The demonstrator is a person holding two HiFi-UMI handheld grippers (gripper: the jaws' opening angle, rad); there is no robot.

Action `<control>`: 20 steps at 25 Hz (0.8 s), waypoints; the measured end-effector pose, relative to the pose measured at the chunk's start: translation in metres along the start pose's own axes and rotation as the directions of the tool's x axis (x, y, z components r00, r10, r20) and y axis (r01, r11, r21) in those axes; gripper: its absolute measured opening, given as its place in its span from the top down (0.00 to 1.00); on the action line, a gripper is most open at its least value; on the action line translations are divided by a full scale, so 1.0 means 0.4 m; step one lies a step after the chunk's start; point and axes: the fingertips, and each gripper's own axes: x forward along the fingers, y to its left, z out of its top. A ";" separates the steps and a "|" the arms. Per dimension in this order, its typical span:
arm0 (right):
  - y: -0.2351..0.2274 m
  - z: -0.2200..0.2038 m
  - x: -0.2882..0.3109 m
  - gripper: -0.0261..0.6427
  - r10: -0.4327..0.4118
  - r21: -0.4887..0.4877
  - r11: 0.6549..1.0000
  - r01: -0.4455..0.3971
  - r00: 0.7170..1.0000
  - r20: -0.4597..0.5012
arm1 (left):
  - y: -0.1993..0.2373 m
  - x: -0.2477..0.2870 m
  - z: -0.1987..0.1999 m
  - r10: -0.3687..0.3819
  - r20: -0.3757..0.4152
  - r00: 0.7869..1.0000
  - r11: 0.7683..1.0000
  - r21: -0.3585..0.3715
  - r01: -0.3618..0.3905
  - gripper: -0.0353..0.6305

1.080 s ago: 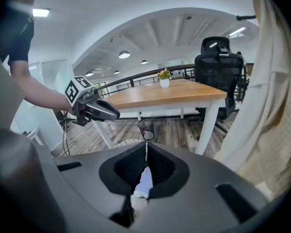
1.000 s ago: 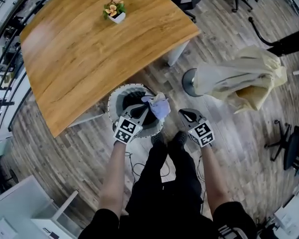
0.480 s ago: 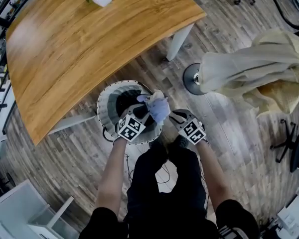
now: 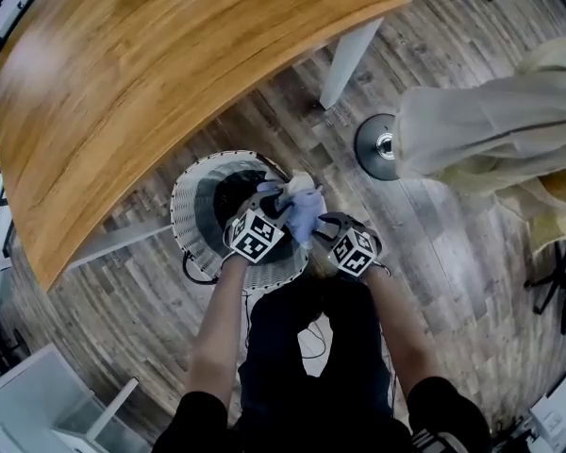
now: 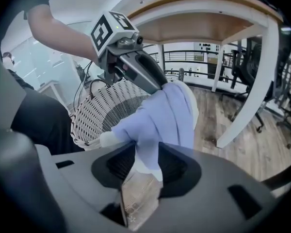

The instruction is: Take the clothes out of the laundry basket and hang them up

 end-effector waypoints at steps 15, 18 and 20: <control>0.019 0.082 -0.180 0.94 -0.011 0.108 0.994 0.007 1.000 0.029 | -0.047 -0.120 0.104 -0.050 0.009 0.999 0.996 -0.070 0.051 0.90; 0.031 0.133 -0.248 0.94 -0.015 0.125 0.992 0.009 0.999 0.042 | -0.058 -0.190 0.160 -0.037 0.010 0.999 0.996 -0.077 0.038 0.90; 0.040 0.166 -0.293 0.94 -0.015 0.127 0.992 0.009 0.999 0.046 | -0.069 -0.238 0.212 -0.036 0.030 0.999 0.997 -0.067 0.038 0.90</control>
